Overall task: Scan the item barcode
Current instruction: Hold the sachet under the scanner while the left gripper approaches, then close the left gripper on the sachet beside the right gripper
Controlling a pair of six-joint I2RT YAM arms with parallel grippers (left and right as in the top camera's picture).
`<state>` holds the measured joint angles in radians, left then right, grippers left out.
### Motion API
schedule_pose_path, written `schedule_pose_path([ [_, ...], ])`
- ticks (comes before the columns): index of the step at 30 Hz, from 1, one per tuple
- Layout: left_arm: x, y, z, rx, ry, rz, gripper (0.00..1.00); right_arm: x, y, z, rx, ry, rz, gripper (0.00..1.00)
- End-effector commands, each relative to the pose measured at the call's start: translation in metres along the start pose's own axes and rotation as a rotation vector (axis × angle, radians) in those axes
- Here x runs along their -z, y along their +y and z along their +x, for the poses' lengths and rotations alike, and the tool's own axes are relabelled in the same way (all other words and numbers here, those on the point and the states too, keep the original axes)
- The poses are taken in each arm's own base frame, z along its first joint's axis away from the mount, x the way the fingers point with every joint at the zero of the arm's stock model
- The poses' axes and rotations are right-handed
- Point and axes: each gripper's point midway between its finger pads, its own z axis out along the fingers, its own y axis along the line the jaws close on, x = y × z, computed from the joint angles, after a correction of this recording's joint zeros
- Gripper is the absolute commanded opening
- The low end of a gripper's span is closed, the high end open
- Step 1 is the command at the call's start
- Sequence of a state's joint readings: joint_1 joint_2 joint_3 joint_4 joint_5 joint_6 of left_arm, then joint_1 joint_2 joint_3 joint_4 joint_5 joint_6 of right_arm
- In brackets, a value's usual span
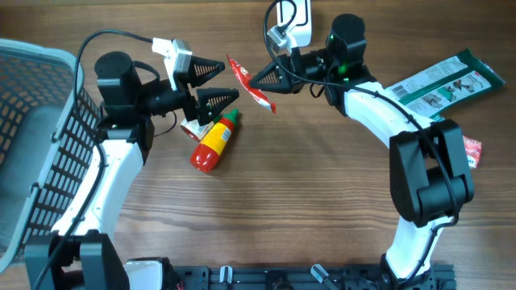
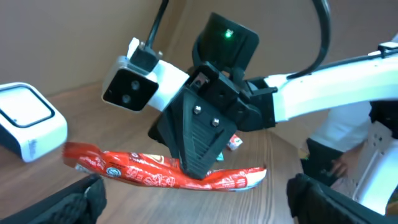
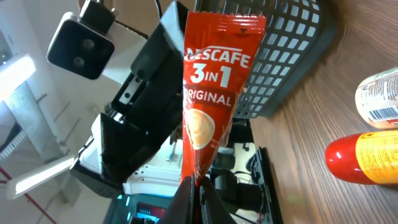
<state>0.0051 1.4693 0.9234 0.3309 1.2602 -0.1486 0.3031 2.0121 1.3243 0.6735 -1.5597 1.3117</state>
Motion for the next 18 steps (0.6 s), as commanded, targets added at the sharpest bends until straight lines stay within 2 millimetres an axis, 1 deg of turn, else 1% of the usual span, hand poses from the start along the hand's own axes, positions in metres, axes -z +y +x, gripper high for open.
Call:
schedule_pose_path([
  [1,0.017,0.011,-0.008,-0.002,-0.025,-0.031,0.95,0.001,-0.001,0.011,-0.028,0.061,-0.016,0.04],
  [3,0.027,0.020,-0.010,0.003,-0.038,-0.062,0.94,-0.002,-0.001,0.012,-0.040,0.067,-0.016,0.04],
  [4,0.029,0.023,-0.009,0.008,-0.040,-0.071,0.94,-0.004,0.000,0.013,-0.043,0.073,-0.018,0.04],
  [9,0.026,0.040,0.004,0.058,-0.029,-0.083,0.95,-0.025,0.002,0.022,-0.049,0.122,-0.029,0.04],
  [16,0.025,0.044,0.004,0.041,-0.035,-0.086,0.94,-0.037,0.001,0.029,-0.092,0.151,-0.034,0.04],
  [18,0.025,0.046,0.006,0.051,-0.032,-0.086,0.93,-0.039,0.002,0.030,-0.090,0.156,-0.035,0.04],
])
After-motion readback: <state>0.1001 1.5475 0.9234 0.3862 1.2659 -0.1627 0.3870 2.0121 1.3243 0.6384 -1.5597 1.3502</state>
